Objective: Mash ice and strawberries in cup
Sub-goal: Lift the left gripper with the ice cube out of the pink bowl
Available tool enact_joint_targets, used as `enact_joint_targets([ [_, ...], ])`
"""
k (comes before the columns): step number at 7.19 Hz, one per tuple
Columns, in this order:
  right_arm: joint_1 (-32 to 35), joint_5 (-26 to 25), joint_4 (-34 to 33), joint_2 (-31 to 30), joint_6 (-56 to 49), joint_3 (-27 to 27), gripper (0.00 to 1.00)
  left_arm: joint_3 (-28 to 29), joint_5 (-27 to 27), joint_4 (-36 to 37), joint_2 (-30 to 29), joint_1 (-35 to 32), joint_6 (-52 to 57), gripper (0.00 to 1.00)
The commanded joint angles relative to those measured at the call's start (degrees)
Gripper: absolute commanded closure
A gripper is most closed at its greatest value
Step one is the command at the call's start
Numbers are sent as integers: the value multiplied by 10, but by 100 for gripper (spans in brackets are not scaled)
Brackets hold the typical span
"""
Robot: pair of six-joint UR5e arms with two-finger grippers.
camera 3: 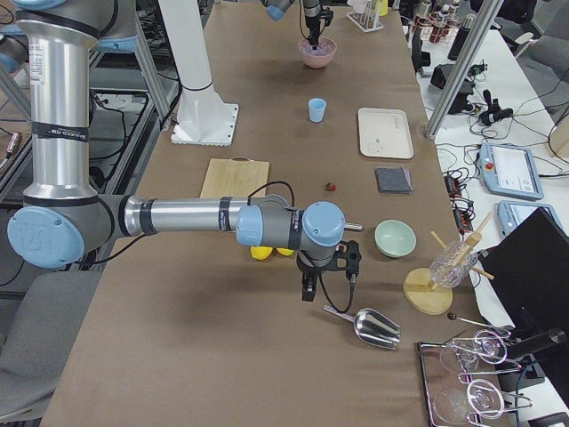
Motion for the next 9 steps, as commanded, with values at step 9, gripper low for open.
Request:
enact_joint_targets([
  [9, -1, 0, 0, 4, 0, -1, 0, 15, 2, 0, -11, 10, 0, 56],
])
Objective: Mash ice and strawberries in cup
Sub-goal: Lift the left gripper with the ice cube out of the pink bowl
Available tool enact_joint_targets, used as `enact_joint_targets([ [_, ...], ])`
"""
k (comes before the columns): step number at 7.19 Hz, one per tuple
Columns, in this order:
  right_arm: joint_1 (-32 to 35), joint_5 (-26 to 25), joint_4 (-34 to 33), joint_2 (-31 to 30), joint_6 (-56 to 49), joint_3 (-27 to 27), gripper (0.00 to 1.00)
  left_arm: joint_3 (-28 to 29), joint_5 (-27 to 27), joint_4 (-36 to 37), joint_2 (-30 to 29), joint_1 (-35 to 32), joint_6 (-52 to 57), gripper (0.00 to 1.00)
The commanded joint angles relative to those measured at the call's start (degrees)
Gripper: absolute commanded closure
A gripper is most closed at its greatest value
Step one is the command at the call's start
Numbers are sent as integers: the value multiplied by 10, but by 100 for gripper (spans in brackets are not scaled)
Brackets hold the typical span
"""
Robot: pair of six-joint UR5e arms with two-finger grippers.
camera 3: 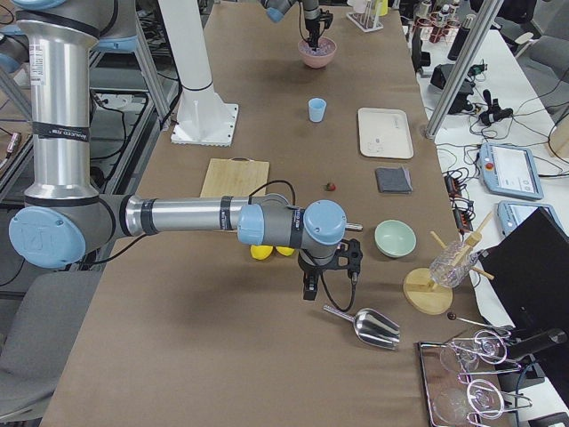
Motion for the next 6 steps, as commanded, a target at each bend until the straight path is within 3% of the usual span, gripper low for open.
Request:
enact_joint_targets([
  [1, 1, 0, 0, 0, 0, -1, 0, 6, 0, -1, -4, 0, 0, 59],
  [2, 1, 0, 0, 0, 0, -3, 0, 5, 0, -3, -4, 0, 1, 86],
  [3, 1, 0, 0, 1, 0, -3, 0, 4, 0, -4, -4, 0, 1, 100],
  [6, 1, 0, 0, 0, 0, -3, 0, -30, -6, 3, 4, -6, 5, 100],
])
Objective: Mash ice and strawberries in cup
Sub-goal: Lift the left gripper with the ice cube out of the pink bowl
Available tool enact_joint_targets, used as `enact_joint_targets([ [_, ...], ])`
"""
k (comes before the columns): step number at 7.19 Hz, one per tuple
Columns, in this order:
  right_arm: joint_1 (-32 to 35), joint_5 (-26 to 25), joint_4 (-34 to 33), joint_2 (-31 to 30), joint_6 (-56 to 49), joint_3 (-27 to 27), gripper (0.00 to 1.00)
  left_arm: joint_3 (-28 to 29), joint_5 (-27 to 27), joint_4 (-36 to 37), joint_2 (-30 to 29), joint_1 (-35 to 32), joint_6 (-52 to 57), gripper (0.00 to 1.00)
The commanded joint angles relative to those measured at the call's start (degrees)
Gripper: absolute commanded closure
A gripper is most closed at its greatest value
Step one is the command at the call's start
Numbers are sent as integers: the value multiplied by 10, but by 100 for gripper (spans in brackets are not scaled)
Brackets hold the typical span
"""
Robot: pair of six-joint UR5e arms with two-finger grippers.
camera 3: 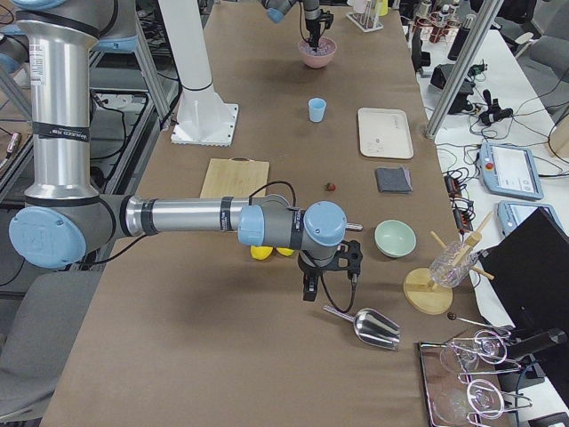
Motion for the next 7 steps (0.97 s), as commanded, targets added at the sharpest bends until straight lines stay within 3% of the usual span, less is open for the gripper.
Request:
enact_joint_targets([
  [1, 0, 0, 0, 1, 0, 0, 0, -46, -15, 14, 8, -22, 5, 100],
  [3, 0, 0, 0, 1, 0, 0, 0, -82, -40, 26, -15, -68, 4, 100],
  [4, 0, 1, 0, 1, 0, 1, 0, -76, -40, 8, -63, -64, -12, 100],
  [5, 0, 4, 0, 1, 0, 3, 0, -74, -41, -1, -132, -44, -107, 100],
  [7, 0, 4, 0, 1, 0, 4, 0, -36, -32, 2, -268, 40, -250, 100],
])
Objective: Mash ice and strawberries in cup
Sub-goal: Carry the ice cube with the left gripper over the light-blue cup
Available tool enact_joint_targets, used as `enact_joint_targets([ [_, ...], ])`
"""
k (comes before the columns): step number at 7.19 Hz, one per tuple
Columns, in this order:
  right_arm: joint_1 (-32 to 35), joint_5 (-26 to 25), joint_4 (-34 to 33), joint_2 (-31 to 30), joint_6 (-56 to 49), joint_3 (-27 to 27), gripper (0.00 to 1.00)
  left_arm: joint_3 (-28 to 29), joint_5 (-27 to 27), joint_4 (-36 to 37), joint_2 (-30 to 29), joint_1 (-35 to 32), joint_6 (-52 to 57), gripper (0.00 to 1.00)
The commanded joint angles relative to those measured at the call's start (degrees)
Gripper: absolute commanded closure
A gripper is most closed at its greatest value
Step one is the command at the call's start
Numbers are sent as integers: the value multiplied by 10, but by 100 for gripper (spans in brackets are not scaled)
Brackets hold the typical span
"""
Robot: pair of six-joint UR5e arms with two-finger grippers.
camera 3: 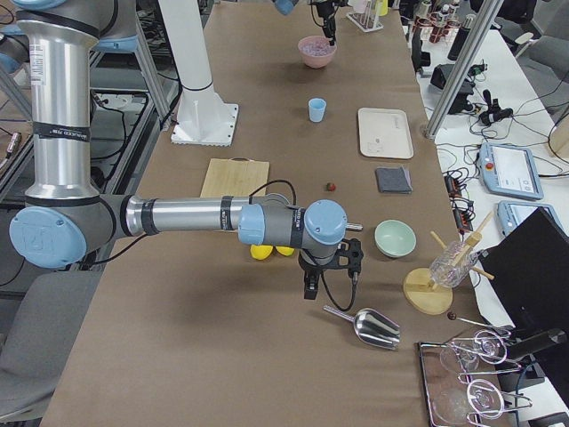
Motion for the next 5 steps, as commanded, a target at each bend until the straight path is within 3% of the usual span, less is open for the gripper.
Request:
enact_joint_targets([
  [1, 0, 1, 0, 0, 0, 1, 0, 45, 50, -2, -116, 82, -114, 100],
  [2, 0, 1, 0, 1, 0, 1, 0, 58, 113, -11, -125, 138, -116, 100],
  [5, 0, 0, 0, 0, 0, 1, 0, 127, 159, -72, -139, 186, -129, 100],
])
